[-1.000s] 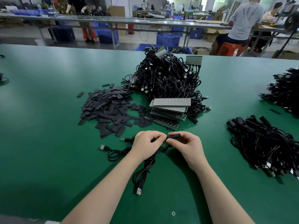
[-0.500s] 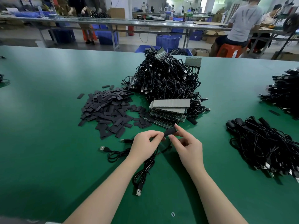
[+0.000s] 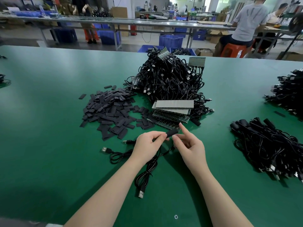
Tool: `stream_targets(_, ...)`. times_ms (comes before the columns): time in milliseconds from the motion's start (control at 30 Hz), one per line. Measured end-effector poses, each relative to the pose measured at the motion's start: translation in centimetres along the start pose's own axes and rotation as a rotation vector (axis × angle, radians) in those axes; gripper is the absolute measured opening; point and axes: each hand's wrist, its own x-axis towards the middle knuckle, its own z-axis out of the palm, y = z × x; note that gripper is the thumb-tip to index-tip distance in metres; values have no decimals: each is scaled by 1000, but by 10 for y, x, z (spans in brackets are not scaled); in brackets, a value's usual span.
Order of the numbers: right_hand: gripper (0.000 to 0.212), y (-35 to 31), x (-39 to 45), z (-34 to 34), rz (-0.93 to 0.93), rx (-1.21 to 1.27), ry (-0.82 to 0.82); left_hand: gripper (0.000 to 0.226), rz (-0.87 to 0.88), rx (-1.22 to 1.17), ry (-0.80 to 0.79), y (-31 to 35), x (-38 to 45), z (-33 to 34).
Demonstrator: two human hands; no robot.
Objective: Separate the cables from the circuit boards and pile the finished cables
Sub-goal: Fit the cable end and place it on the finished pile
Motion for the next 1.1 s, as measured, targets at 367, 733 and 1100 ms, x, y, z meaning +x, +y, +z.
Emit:
stream_targets(367, 19, -2, 2, -1, 26, -12, -7, 17, 41, -7, -18, 1, 0, 0)
stream_targets(733, 19, -3, 3, -6, 82, 163, 124, 20, 361, 588, 213, 6, -12, 12)
stream_targets(1100, 19, -7, 2, 0, 61, -24, 2, 25, 295, 552, 219, 5, -9, 8)
